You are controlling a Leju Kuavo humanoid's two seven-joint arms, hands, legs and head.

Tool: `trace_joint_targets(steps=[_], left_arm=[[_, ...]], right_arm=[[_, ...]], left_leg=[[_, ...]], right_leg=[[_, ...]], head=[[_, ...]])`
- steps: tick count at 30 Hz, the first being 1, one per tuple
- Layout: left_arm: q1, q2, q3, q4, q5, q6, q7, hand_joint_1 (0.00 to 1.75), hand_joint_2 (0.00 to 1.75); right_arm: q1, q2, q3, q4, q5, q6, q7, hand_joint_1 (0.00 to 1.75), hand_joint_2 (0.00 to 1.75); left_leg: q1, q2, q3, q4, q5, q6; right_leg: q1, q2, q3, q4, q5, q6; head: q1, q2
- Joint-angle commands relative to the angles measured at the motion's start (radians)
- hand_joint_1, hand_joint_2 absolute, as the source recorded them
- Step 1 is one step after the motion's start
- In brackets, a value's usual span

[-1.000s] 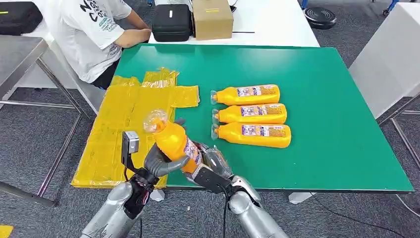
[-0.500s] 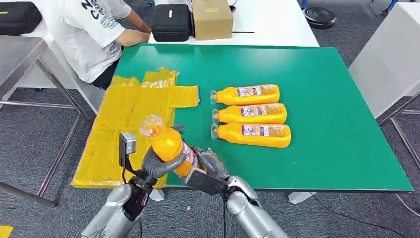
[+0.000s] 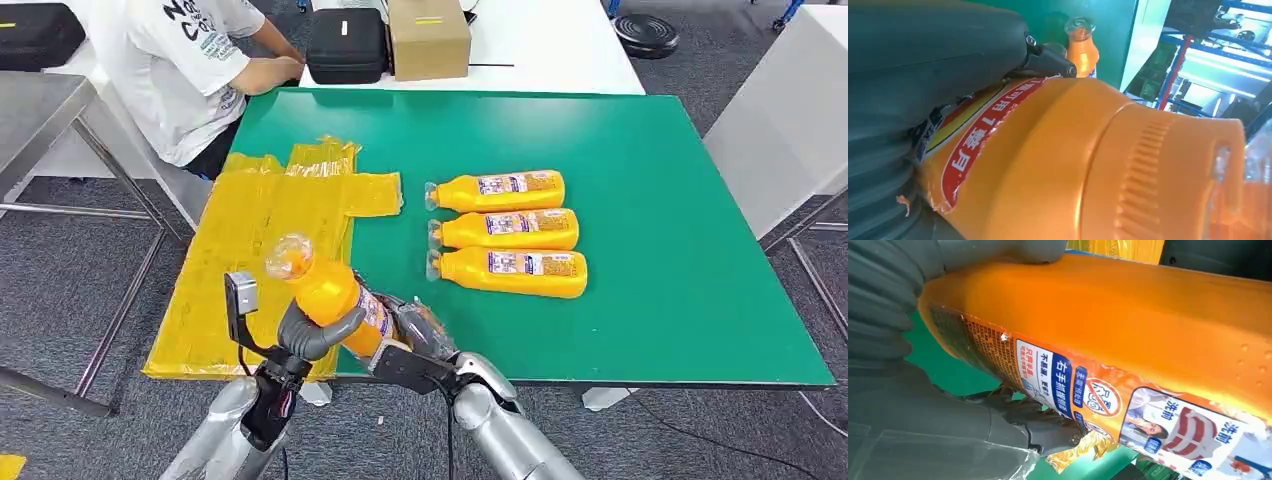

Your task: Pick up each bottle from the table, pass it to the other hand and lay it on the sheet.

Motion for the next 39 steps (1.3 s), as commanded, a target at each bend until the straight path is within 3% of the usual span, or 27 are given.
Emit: trace_joint_targets(steps=[1, 20, 23, 25, 28, 31, 35, 36, 39], left_arm=[[-0.037, -0.006, -0.042, -0.038, 0.017, -0.014, -0.001, 1.75, 1.75], [-0.045, -0.009, -0.029, -0.031, -0.064, 0.028, -0.027, 1.75, 1.75], [-0.054, -0.014, 0.012, -0.023, -0.160, 0.129, -0.069, 1.75, 1.75], [-0.097, -0.009, 0.062, 0.004, -0.389, 0.374, -0.149, 1.75, 1.75], [-0.176, 0.005, 0.145, 0.083, -0.602, 0.568, -0.186, 1.75, 1.75], [-0.232, 0.016, 0.225, 0.144, -0.727, 0.606, -0.207, 1.75, 1.75], [-0.220, 0.005, 0.229, 0.135, -0.756, 0.607, -0.210, 1.75, 1.75], [-0.253, 0.026, 0.224, 0.167, -0.852, 0.698, -0.195, 1.75, 1.75], [-0.375, 0.078, 0.230, 0.313, -0.998, 0.756, -0.172, 1.75, 1.75]], right_arm=[[-0.003, -0.002, 0.029, 0.048, 0.023, -0.070, 0.027, 0.00, 0.00], [0.025, -0.029, -0.021, -0.057, 0.023, -0.082, 0.065, 0.00, 0.00], [0.050, -0.042, -0.032, -0.110, 0.025, -0.078, 0.067, 0.00, 0.00], [0.087, -0.058, -0.037, -0.174, 0.022, -0.068, 0.062, 0.00, 0.00], [0.112, -0.076, -0.022, -0.217, 0.025, -0.035, 0.058, 0.00, 0.00], [0.106, -0.082, -0.005, -0.204, 0.038, -0.022, 0.059, 0.00, 0.00], [0.102, -0.082, -0.004, -0.200, 0.038, -0.019, 0.058, 0.00, 0.00], [0.098, -0.088, 0.001, -0.198, 0.041, -0.013, 0.054, 0.00, 0.00], [0.072, -0.097, 0.002, -0.190, 0.025, 0.006, 0.045, 0.00, 0.00]], left_leg=[[0.001, -0.001, 0.002, 0.000, -0.001, -0.001], [0.002, -0.001, 0.005, 0.000, -0.002, -0.002], [0.001, -0.002, 0.005, 0.001, -0.002, -0.002], [0.001, -0.002, 0.001, 0.000, 0.000, -0.001], [0.001, -0.002, 0.001, 0.000, 0.000, -0.001], [0.001, -0.001, 0.002, 0.000, 0.000, -0.002], [0.001, 0.000, 0.003, 0.000, 0.000, -0.002], [0.002, 0.000, 0.005, 0.000, -0.002, -0.003], [0.002, 0.000, 0.006, 0.001, -0.002, -0.003]], right_leg=[[0.001, -0.002, 0.003, 0.000, -0.001, -0.001], [0.002, -0.002, 0.006, 0.000, -0.003, -0.002], [0.002, -0.003, 0.005, 0.000, -0.003, -0.002], [0.001, -0.003, 0.002, 0.000, -0.001, -0.001], [0.001, -0.003, 0.002, 0.000, -0.001, -0.001], [0.001, -0.002, 0.003, 0.000, -0.001, -0.002], [0.001, 0.000, 0.003, 0.000, -0.001, -0.001], [0.002, 0.000, 0.006, 0.000, -0.002, -0.002], [0.002, -0.001, 0.006, 0.001, -0.002, -0.002]], head=[[0.000, 0.000], [0.000, 0.000], [0.000, 0.000], [0.000, 0.000], [0.000, 0.000], [0.000, 0.000], [0.000, 0.000], [0.000, 0.000], [0.000, 0.000]])
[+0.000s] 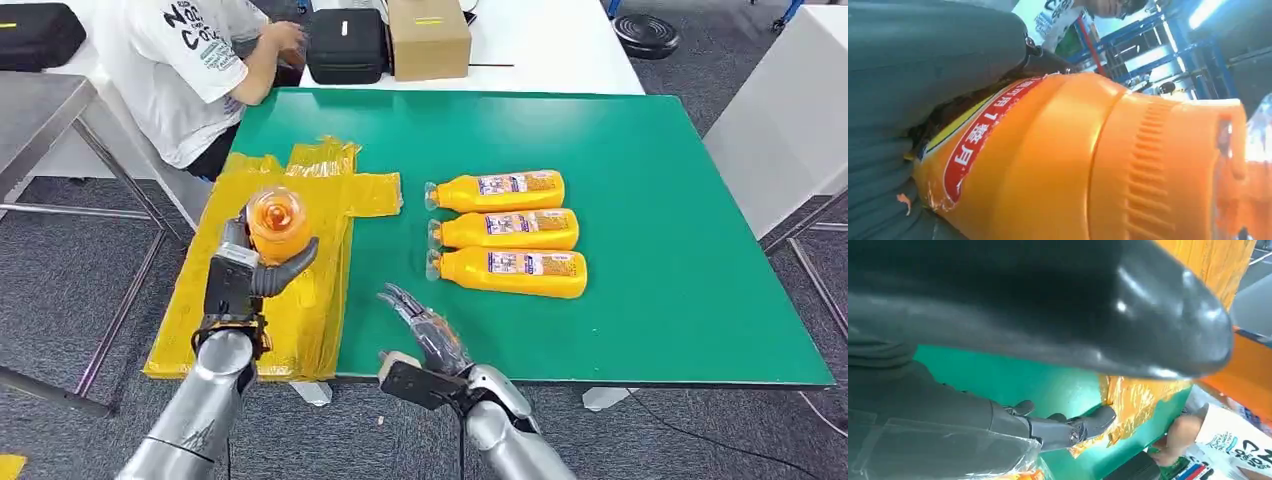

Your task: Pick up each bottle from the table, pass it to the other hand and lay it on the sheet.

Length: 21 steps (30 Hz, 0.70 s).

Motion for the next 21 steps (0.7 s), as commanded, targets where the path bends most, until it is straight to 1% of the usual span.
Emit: trace_joint_targets(steps=[1, 2, 3, 6, 7, 8, 13, 14, 15, 16, 17, 21], left_arm=[[-0.265, 0.085, 0.064, 0.341, -0.320, 0.161, 0.039, 1.75, 1.75], [-0.293, 0.084, 0.079, 0.384, -0.337, 0.152, 0.047, 1.75, 1.75], [-0.320, 0.093, 0.067, 0.429, -0.392, 0.157, 0.062, 1.75, 1.75], [-0.340, 0.111, 0.036, 0.493, -0.506, 0.113, 0.116, 1.75, 1.75], [-0.339, 0.120, 0.015, 0.504, -0.543, 0.086, 0.135, 1.75, 1.75], [-0.333, 0.135, -0.003, 0.505, -0.580, -0.026, 0.164, 1.75, 1.75], [-0.320, 0.137, 0.003, 0.498, -0.589, -0.034, 0.164, 1.75, 1.75], [-0.330, 0.153, -0.044, 0.511, -0.648, -0.083, 0.182, 1.75, 1.75], [-0.332, 0.167, -0.059, 0.517, -0.669, -0.132, 0.191, 1.75, 1.75], [-0.332, 0.187, -0.088, 0.532, -0.700, -0.180, 0.189, 1.75, 1.75], [-0.336, 0.213, -0.121, 0.553, -0.734, -0.228, 0.187, 1.75, 1.75], [-0.356, 0.306, -0.193, 0.632, -0.767, -0.392, 0.113, 1.75, 1.75]], right_arm=[[-0.053, -0.051, 0.020, 0.006, -0.019, 0.034, -0.013, 0.00, 0.00], [-0.062, -0.050, 0.011, 0.005, -0.031, 0.040, -0.014, 0.00, 0.00], [-0.069, -0.053, 0.004, -0.001, -0.039, 0.047, -0.015, 0.00, 0.00], [-0.040, -0.066, -0.040, -0.049, -0.041, 0.040, -0.007, 0.00, 0.00], [-0.033, -0.071, -0.049, -0.060, -0.042, 0.040, -0.008, 0.00, 0.00], [-0.014, -0.077, -0.079, -0.089, -0.037, 0.041, -0.007, 0.00, 0.00], [-0.005, -0.083, -0.088, -0.100, -0.034, 0.050, -0.012, 0.00, 0.00], [-0.002, -0.080, -0.090, -0.100, -0.031, 0.048, -0.015, 0.00, 0.00], [0.007, -0.085, -0.095, -0.105, -0.037, 0.046, -0.024, 0.00, 0.00], [0.031, -0.093, -0.108, -0.125, -0.046, 0.034, -0.039, 0.00, 0.00], [0.048, -0.104, -0.115, -0.143, -0.049, 0.025, -0.056, 0.00, 0.00], [0.117, -0.100, -0.211, -0.269, -0.119, -0.005, -0.107, 0.00, 0.00]], left_leg=[[0.001, -0.001, 0.003, 0.000, -0.001, -0.002], [0.002, -0.001, 0.004, 0.001, -0.002, -0.002], [0.001, -0.001, 0.001, 0.001, -0.001, -0.002], [0.001, 0.000, 0.003, 0.001, -0.001, -0.002], [0.002, 0.000, 0.006, 0.001, -0.002, -0.003], [0.001, -0.001, 0.004, 0.000, -0.001, -0.002], [0.001, 0.000, 0.005, 0.000, -0.002, -0.002], [0.001, 0.000, 0.004, 0.000, -0.001, -0.002], [0.001, 0.000, 0.003, 0.000, -0.001, -0.002], [0.002, 0.000, 0.005, 0.001, -0.002, -0.003], [0.001, -0.001, 0.003, 0.000, -0.001, -0.002], [0.001, 0.001, 0.007, 0.000, -0.003, -0.003]], right_leg=[[0.001, -0.001, 0.003, 0.000, -0.001, -0.002], [0.002, -0.002, 0.005, 0.001, -0.002, -0.002], [0.001, -0.001, 0.002, 0.001, -0.001, -0.002], [0.001, -0.001, 0.004, 0.001, -0.001, -0.002], [0.002, -0.001, 0.006, 0.001, -0.002, -0.003], [0.001, -0.001, 0.004, 0.000, -0.001, -0.001], [0.001, -0.001, 0.005, 0.000, -0.002, -0.002], [0.001, -0.001, 0.004, 0.000, -0.002, -0.001], [0.001, -0.001, 0.003, 0.000, -0.001, -0.001], [0.002, -0.001, 0.006, 0.001, -0.003, -0.002], [0.001, -0.001, 0.003, 0.000, -0.002, -0.001], [0.002, 0.000, 0.007, 0.000, -0.003, -0.002]], head=[[0.001, 0.000], [0.000, 0.000], [0.001, 0.000], [0.000, 0.000], [0.000, 0.000], [0.000, 0.000], [0.000, 0.000], [0.000, 0.000], [0.001, 0.000], [0.000, 0.000], [0.000, 0.000], [0.000, 0.000]])
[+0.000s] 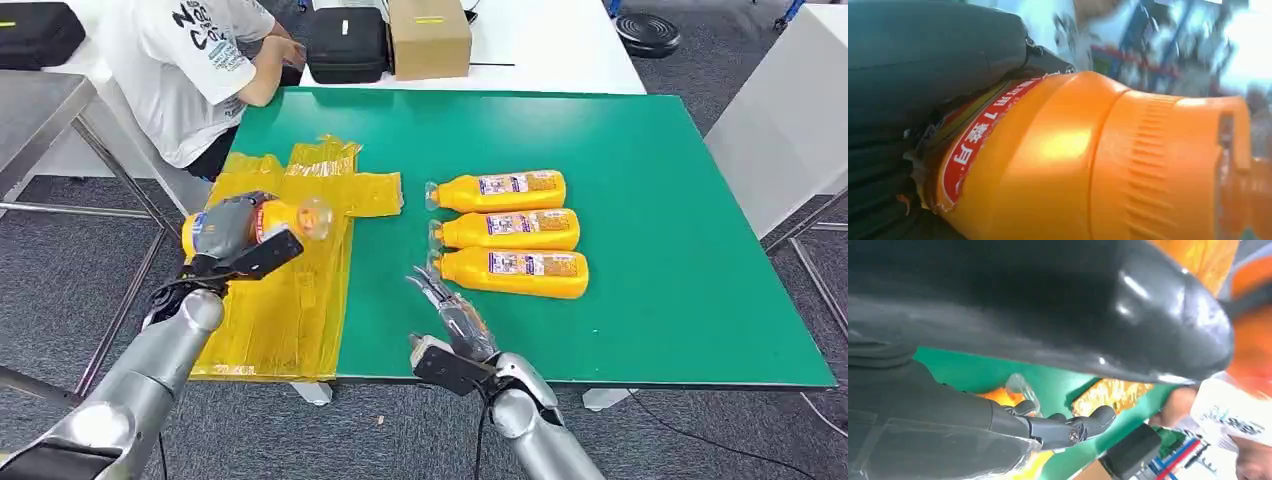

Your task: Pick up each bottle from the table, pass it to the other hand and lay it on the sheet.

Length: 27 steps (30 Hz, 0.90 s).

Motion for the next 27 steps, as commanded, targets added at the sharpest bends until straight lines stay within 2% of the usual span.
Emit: trace_joint_targets(steps=[1, 3, 7, 8, 27], left_arm=[[-0.101, 0.178, -0.208, 0.234, -0.078, -0.261, -0.080, 1.75, 1.75], [-0.108, 0.187, -0.220, 0.238, -0.071, -0.283, -0.096, 1.75, 1.75], [-0.113, 0.152, -0.265, 0.251, -0.101, -0.271, -0.055, 1.75, 1.75], [-0.106, 0.137, -0.270, 0.256, -0.104, -0.270, -0.045, 1.75, 1.75], [-0.070, 0.099, -0.302, 0.292, -0.095, -0.219, -0.025, 1.75, 1.75]], right_arm=[[0.112, -0.038, -0.160, -0.192, -0.100, -0.043, -0.076, 0.00, 0.00], [0.154, -0.036, -0.195, -0.250, -0.131, -0.039, -0.077, 0.00, 0.00], [0.195, -0.040, -0.211, -0.288, -0.132, -0.019, -0.074, 0.00, 0.00], [0.196, -0.037, -0.211, -0.287, -0.132, -0.019, -0.074, 0.00, 1.75], [0.234, -0.030, -0.224, -0.306, -0.112, -0.002, -0.061, 0.00, 1.75]], left_leg=[[0.001, 0.001, 0.005, 0.000, -0.003, -0.002], [0.001, 0.003, 0.002, 0.000, -0.002, -0.002], [0.001, 0.001, 0.006, 0.000, -0.002, -0.002], [0.001, 0.000, 0.004, 0.000, -0.002, -0.002], [0.001, 0.003, 0.007, -0.001, -0.003, -0.002]], right_leg=[[0.001, 0.000, 0.005, 0.000, -0.003, -0.002], [0.001, 0.002, 0.001, 0.001, -0.001, -0.001], [0.001, 0.000, 0.005, 0.000, -0.003, -0.002], [0.001, 0.000, 0.004, 0.000, -0.003, -0.002], [0.001, 0.002, 0.006, 0.000, -0.003, -0.002]], head=[[0.001, 0.000], [0.000, 0.000], [0.000, 0.000], [0.000, 0.000], [0.000, 0.000]])
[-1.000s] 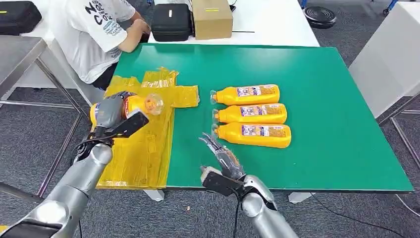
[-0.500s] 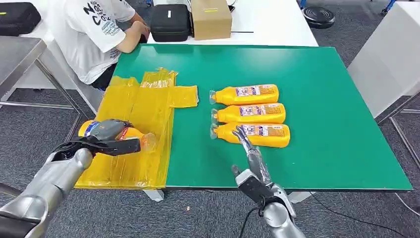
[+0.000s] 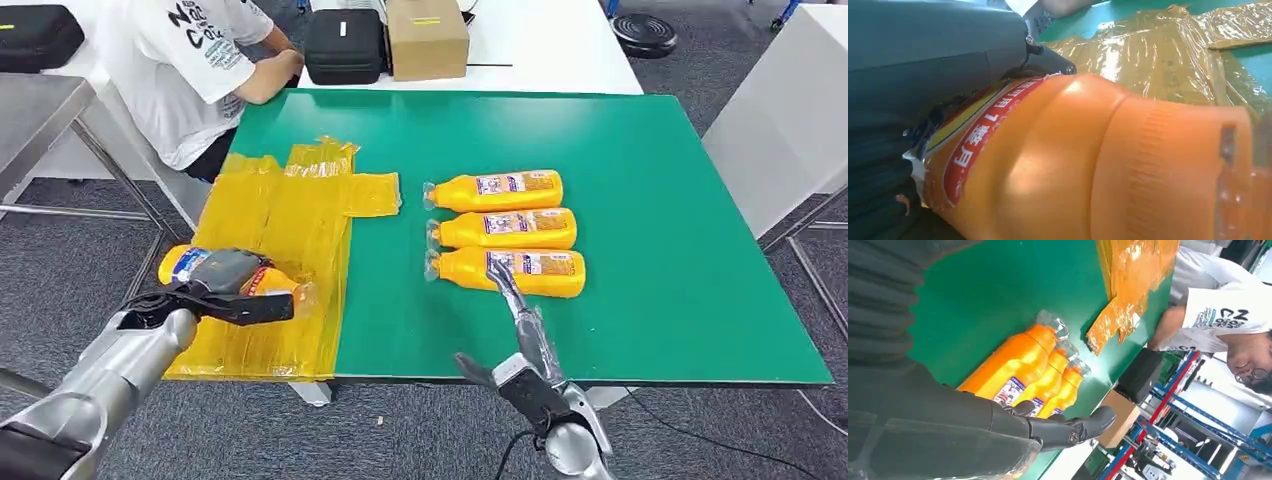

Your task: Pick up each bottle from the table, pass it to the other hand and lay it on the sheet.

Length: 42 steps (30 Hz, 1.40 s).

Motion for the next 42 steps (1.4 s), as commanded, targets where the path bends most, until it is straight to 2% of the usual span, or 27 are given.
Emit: trace_joint_targets(steps=[1, 6, 8, 10, 11, 12, 17, 22, 40, 42], left_arm=[[-0.004, -0.035, -0.062, 0.099, 0.020, 0.004, 0.003, 1.75, 1.75], [0.007, -0.041, -0.066, 0.102, 0.019, 0.011, 0.006, 1.75, 1.75], [0.007, -0.044, -0.069, 0.108, 0.019, 0.009, 0.008, 1.64, 1.75], [0.002, -0.047, -0.076, 0.121, 0.018, -0.003, 0.008, 1.33, 1.75], [0.001, -0.046, -0.079, 0.124, 0.017, -0.006, 0.007, 0.73, 1.75], [-0.003, -0.045, -0.084, 0.129, 0.015, -0.012, 0.004, 0.35, 1.75], [-0.003, -0.045, -0.084, 0.129, 0.015, -0.012, 0.004, 0.35, 1.75], [-0.004, -0.047, -0.093, 0.136, 0.016, -0.021, 0.003, 0.07, 1.75], [-0.006, -0.046, -0.104, 0.151, 0.026, -0.035, 0.005, 0.10, 1.75], [-0.009, -0.042, -0.106, 0.152, 0.026, -0.036, 0.005, 0.05, 1.75]], right_arm=[[0.008, -0.003, -0.029, -0.005, 0.013, 0.020, 0.014, 0.00, 1.75], [0.005, -0.005, -0.029, 0.000, 0.013, 0.020, 0.014, 0.00, 1.75], [0.001, -0.005, -0.029, 0.005, 0.013, 0.021, 0.014, 0.00, 1.75], [0.005, -0.005, -0.028, 0.000, 0.013, 0.020, 0.014, 0.00, 1.75], [0.009, -0.005, -0.028, -0.002, 0.013, 0.019, 0.014, 0.00, 1.75], [0.011, -0.006, -0.028, -0.005, 0.013, 0.019, 0.014, 0.00, 1.75], [0.011, -0.006, -0.028, -0.005, 0.013, 0.019, 0.014, 0.00, 1.75], [0.013, -0.008, -0.031, -0.007, 0.007, 0.020, 0.014, 0.00, 1.75], [0.019, 0.000, -0.039, -0.022, 0.003, 0.019, 0.018, 0.00, 1.75], [0.023, 0.001, -0.040, -0.024, 0.003, 0.020, 0.020, 0.00, 1.75]], left_leg=[[0.001, 0.000, 0.006, -0.001, -0.002, -0.001], [0.000, 0.000, 0.005, -0.001, -0.001, -0.001], [0.000, 0.000, 0.006, -0.002, -0.002, -0.001], [0.000, 0.000, 0.008, -0.001, -0.002, -0.001], [0.000, 0.000, 0.008, -0.001, -0.002, -0.001], [0.000, 0.000, 0.007, -0.002, -0.001, -0.001], [0.000, 0.000, 0.009, -0.001, -0.002, -0.001], [0.000, -0.002, 0.007, -0.001, 0.000, -0.001], [0.001, -0.001, 0.011, -0.001, -0.002, -0.002], [0.000, -0.001, 0.010, -0.002, -0.001, -0.001]], right_leg=[[0.001, -0.001, 0.006, -0.001, -0.002, -0.001], [0.000, 0.000, 0.005, -0.001, -0.001, -0.001], [0.000, 0.000, 0.007, -0.001, -0.002, -0.001], [0.000, 0.000, 0.009, -0.001, -0.002, -0.001], [0.000, 0.000, 0.008, -0.001, -0.002, -0.001], [0.000, 0.000, 0.008, -0.001, -0.002, -0.001], [0.000, 0.000, 0.009, -0.001, -0.002, -0.001], [0.000, -0.001, 0.008, -0.001, -0.001, -0.001], [0.001, 0.000, 0.012, -0.001, -0.002, -0.002], [0.000, 0.000, 0.010, -0.001, -0.001, -0.001]], head=[[0.000, 0.000], [0.000, 0.000], [0.000, 0.000], [0.000, 0.000], [0.000, 0.000], [0.000, 0.000], [0.000, 0.000], [0.000, 0.000], [0.000, 0.000], [0.000, 0.000]])
